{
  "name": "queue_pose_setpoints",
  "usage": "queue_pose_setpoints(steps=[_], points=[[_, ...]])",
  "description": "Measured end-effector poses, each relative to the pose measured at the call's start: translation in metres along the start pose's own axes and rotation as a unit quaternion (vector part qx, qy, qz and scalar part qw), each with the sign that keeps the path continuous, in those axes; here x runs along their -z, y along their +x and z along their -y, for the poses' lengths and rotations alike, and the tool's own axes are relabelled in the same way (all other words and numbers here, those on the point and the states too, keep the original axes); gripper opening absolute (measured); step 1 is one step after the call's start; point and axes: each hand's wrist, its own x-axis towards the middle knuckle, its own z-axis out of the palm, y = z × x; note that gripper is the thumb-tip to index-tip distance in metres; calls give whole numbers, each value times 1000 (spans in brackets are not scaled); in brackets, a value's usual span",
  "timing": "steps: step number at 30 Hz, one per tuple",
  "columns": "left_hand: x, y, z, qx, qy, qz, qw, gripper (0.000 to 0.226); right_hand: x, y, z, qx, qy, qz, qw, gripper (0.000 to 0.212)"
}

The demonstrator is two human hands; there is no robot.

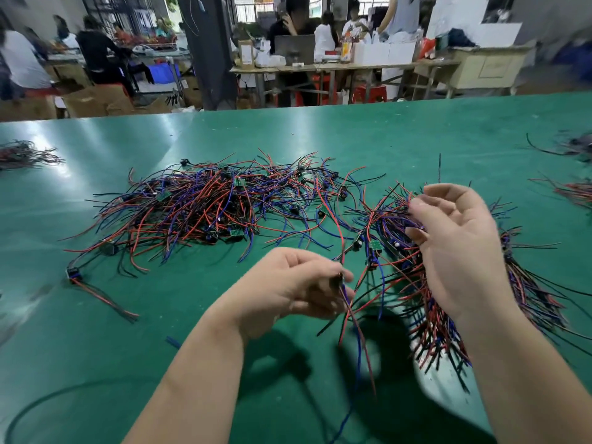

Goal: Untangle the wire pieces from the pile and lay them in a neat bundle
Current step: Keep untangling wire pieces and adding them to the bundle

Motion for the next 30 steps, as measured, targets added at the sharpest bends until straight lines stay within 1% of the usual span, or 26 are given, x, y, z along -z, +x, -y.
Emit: queue_pose_setpoints(steps=[3,6,7,9,10,11,13,15,16,17,18,19,20,21,22,24,25,26,27,30], points=[[-2,7,1,-39,-75,-113,990,21,-5,-11,-8,87,-147,60,984,35],[-2,9,1,-79,-126,-179,972,28,-10,-21,-11,182,-222,121,950,46],[-2,10,0,-89,-129,-193,969,27,-11,-23,-12,185,-232,160,941,48],[-3,10,2,-97,-96,-201,970,23,-14,-27,-14,140,-222,243,934,47],[-4,11,3,-96,-68,-195,974,19,-15,-28,-16,126,-224,264,930,43],[-7,11,4,-94,-40,-185,977,16,-16,-29,-19,131,-243,261,925,36],[-12,11,6,-93,17,-171,981,18,-16,-28,-20,150,-273,217,925,28],[-12,13,7,-116,89,-184,972,23,-15,-25,-16,151,-226,177,946,28],[-9,14,9,-134,138,-204,960,26,-13,-23,-13,158,-189,153,957,28],[-3,15,11,-147,209,-240,937,29,-10,-21,-9,173,-158,119,965,27],[4,17,15,-150,295,-283,900,30,-6,-17,-5,193,-143,76,968,25],[11,18,19,-135,376,-321,859,30,-1,-14,-1,213,-144,29,966,21],[17,19,23,-96,439,-345,824,30,4,-10,2,224,-160,-16,961,18],[23,19,28,-42,485,-354,799,32,11,-4,4,225,-193,-50,954,16],[28,20,34,12,515,-350,782,36,17,2,4,216,-245,-70,943,19],[35,24,44,95,554,-330,759,47,25,11,3,190,-378,-87,902,38],[38,26,48,122,571,-322,745,54,28,13,3,188,-416,-87,886,48],[41,28,50,142,584,-318,733,59,27,12,3,196,-426,-87,879,52],[43,30,52,158,591,-317,725,65,25,9,5,212,-422,-87,877,51],[48,33,54,169,594,-325,716,74,16,0,5,245,-387,-68,886,42]])
